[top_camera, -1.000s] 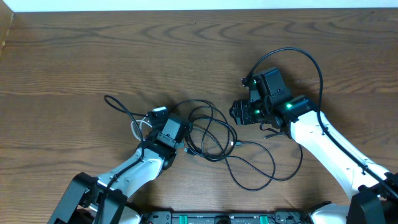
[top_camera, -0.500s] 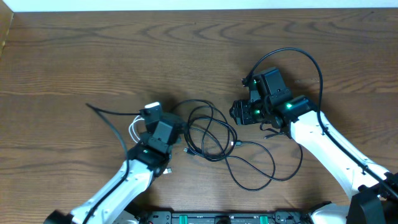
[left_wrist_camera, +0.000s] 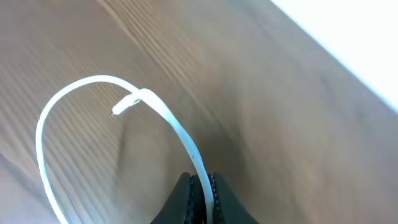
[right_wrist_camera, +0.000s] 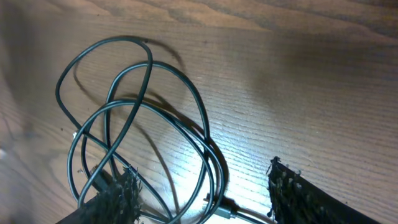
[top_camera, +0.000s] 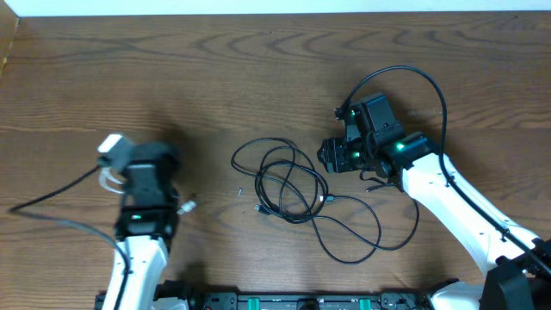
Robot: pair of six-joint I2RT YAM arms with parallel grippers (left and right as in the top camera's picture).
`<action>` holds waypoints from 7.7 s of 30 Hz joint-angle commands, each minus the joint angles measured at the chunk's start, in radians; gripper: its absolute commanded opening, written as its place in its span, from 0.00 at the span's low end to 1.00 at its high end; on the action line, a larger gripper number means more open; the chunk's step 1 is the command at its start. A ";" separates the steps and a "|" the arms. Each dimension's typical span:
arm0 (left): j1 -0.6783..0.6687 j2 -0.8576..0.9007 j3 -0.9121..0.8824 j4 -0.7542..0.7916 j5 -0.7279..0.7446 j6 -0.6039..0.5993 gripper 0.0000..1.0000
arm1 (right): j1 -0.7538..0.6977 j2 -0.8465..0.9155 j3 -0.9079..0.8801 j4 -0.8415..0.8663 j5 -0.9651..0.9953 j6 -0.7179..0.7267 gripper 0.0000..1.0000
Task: Untangle cables
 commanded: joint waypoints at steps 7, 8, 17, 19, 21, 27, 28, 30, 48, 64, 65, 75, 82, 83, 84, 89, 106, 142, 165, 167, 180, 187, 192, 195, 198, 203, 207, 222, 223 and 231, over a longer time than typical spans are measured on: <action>0.335 0.080 0.074 0.062 0.111 -0.111 0.08 | 0.006 0.005 -0.008 -0.001 0.005 -0.015 0.65; 0.366 0.095 0.074 0.056 0.115 -0.131 0.08 | 0.006 0.006 -0.008 -0.002 0.005 -0.015 0.66; 0.588 0.283 0.075 0.168 0.250 -0.103 0.08 | 0.006 0.006 -0.066 0.072 0.004 -0.011 0.70; 0.614 0.326 0.083 0.212 0.273 -0.096 0.08 | 0.006 0.006 -0.095 0.097 0.005 -0.011 0.72; 0.630 0.367 0.111 0.219 0.273 -0.086 0.08 | 0.006 0.006 -0.123 0.112 0.004 -0.011 0.73; 0.631 0.518 0.277 0.206 0.339 0.058 0.08 | 0.006 0.006 -0.173 0.138 0.005 -0.011 0.73; 0.631 0.541 0.299 0.205 0.340 0.055 0.08 | 0.006 0.006 -0.174 0.144 0.005 -0.011 0.74; 0.631 0.586 0.336 0.206 0.340 0.054 0.08 | 0.006 0.006 -0.174 0.172 0.004 -0.011 0.74; 0.635 0.772 0.389 0.213 0.200 0.089 0.67 | 0.006 0.006 -0.174 0.266 -0.007 0.027 0.65; 0.638 0.628 0.390 -0.119 0.203 -0.084 0.95 | 0.057 0.006 -0.174 0.249 -0.007 0.027 0.68; 0.638 0.615 0.390 -0.137 0.202 -0.090 0.96 | 0.066 0.006 -0.174 0.246 -0.007 0.027 0.68; 0.638 0.507 0.390 -0.271 0.277 -0.169 0.96 | 0.127 0.006 -0.174 0.227 -0.006 0.026 0.68; 0.637 0.482 0.390 -0.272 0.709 -0.126 0.96 | 0.130 0.006 -0.174 0.201 -0.006 0.027 0.74; 0.633 0.482 0.390 -0.262 0.779 -0.106 0.96 | 0.129 0.006 -0.174 0.197 -0.006 0.027 0.75; 0.627 0.482 0.390 -0.254 0.838 -0.089 0.96 | 0.127 0.006 -0.174 0.190 -0.006 0.035 0.75; 0.563 0.477 0.390 -0.254 0.980 -0.065 0.95 | 0.127 0.006 -0.174 0.160 -0.010 0.068 0.76; 0.189 0.066 0.389 -0.509 0.797 0.111 0.94 | 0.130 0.006 -0.174 0.082 -0.061 0.068 0.72; 0.139 -0.250 0.348 -0.985 0.809 0.215 0.95 | 0.379 0.206 -0.157 0.435 0.143 0.072 0.01; 0.139 -0.249 0.348 -0.988 0.810 0.134 0.95 | 0.200 -0.174 0.309 0.215 0.035 -0.076 0.03; 0.139 -0.249 0.348 -0.988 0.823 0.132 0.95 | 0.200 -0.196 0.309 0.208 0.037 -0.080 0.03; 0.139 -0.249 0.348 -0.988 0.882 0.132 0.95 | 0.200 -0.208 0.309 0.103 0.149 -0.165 0.74; 0.139 -0.249 0.348 -0.988 0.882 0.131 0.95 | 0.200 -0.190 0.307 -0.080 0.158 -0.156 0.99; 0.139 -0.249 0.348 -0.989 0.882 0.132 0.95 | 0.201 -0.143 0.300 -0.217 0.158 -0.073 0.99; 0.139 -0.249 0.348 -0.994 0.881 0.132 0.95 | 0.213 -0.080 0.300 -0.288 0.153 -0.032 0.99; 0.139 -0.249 0.348 -0.999 0.882 0.130 0.95 | 0.236 -0.008 0.300 -0.318 0.102 -0.033 0.99; 0.139 -0.249 0.348 -0.999 0.881 0.124 0.95 | 0.281 0.125 0.300 -0.244 -0.114 -0.123 0.99; 0.140 -0.249 0.348 -0.999 0.880 0.126 0.95 | 0.333 0.224 0.300 -0.133 -0.131 -0.165 0.99; 0.140 -0.249 0.348 -1.060 0.753 0.163 0.95 | 0.357 0.492 0.300 0.246 -0.057 0.236 0.45; 0.140 -0.249 0.348 -1.063 0.752 0.163 0.95 | 0.357 0.492 0.300 0.272 -0.051 0.236 0.45; 0.140 -0.249 0.348 -1.065 0.753 0.163 0.95 | 0.324 0.487 0.301 0.363 -0.033 0.236 0.01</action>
